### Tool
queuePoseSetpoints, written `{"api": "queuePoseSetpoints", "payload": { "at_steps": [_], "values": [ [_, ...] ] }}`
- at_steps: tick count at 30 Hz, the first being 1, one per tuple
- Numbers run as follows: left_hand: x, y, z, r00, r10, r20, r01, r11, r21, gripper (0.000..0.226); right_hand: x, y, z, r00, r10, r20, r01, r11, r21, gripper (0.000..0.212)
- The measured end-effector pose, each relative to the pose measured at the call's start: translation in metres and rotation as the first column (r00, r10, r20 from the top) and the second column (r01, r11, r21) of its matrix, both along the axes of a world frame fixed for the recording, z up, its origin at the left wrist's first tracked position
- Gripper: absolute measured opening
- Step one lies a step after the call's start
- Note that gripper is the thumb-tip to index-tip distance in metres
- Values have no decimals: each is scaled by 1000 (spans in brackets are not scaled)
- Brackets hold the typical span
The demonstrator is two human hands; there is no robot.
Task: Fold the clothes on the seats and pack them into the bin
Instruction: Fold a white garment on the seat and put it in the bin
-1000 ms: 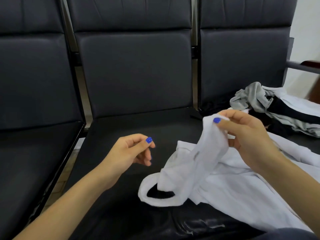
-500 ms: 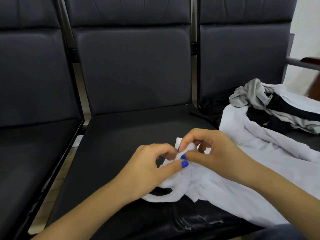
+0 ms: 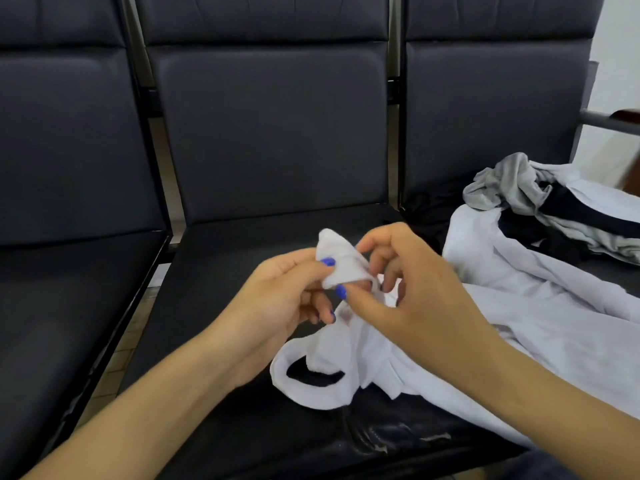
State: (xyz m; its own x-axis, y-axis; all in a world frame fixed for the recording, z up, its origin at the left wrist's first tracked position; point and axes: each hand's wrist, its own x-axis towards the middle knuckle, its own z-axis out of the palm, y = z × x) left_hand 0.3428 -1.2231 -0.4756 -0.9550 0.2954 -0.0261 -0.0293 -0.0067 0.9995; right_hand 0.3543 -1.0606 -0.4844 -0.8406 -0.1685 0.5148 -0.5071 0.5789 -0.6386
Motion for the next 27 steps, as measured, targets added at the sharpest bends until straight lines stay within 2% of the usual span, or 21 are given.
{"api": "queuePoseSetpoints", "payload": {
  "at_steps": [3,6,9,13,15,16,17,19,20,22,24,27],
  "values": [
    [1,0,0,1000,-19,-8,19,999,49,28,-2,-1,-7,999,1,53,-5,997,80,41],
    [2,1,-1,997,-68,-27,68,997,32,29,-1,0,-7,990,35,138,-37,999,12,27],
    [2,-1,0,994,-90,-58,90,996,-3,34,0,-2,-6,983,96,154,-94,995,-19,16],
    [0,-4,0,982,38,-187,-65,988,-139,27,-6,-2,-11,966,143,214,-132,989,-69,16],
    [-4,-6,-3,954,121,-276,-179,963,-199,13,-9,-2,-12,948,171,270,-142,982,-125,21],
    [-6,-6,-4,955,135,-265,-188,964,-188,4,-10,-2,-12,934,212,288,-167,971,-171,19],
    [-9,-8,-8,969,120,-216,-157,975,-160,15,-11,-2,-12,919,258,299,-198,956,-216,14],
    [-13,-12,-13,998,-16,-61,13,999,-47,34,-12,-3,-12,888,337,314,-244,922,-299,31],
    [-14,-13,-14,994,-106,-9,105,994,-13,33,-13,-2,-12,871,368,327,-256,906,-338,40],
    [-13,-14,-16,976,-212,43,213,977,-7,32,-14,-1,-12,847,406,342,-272,885,-377,37],
    [-14,-13,-18,968,-238,77,232,970,71,35,-12,0,-11,825,437,359,-299,876,-379,13],
    [-14,-11,-18,982,-154,112,128,968,215,26,-10,0,-12,789,458,410,-326,877,-353,37]
  ]
}}
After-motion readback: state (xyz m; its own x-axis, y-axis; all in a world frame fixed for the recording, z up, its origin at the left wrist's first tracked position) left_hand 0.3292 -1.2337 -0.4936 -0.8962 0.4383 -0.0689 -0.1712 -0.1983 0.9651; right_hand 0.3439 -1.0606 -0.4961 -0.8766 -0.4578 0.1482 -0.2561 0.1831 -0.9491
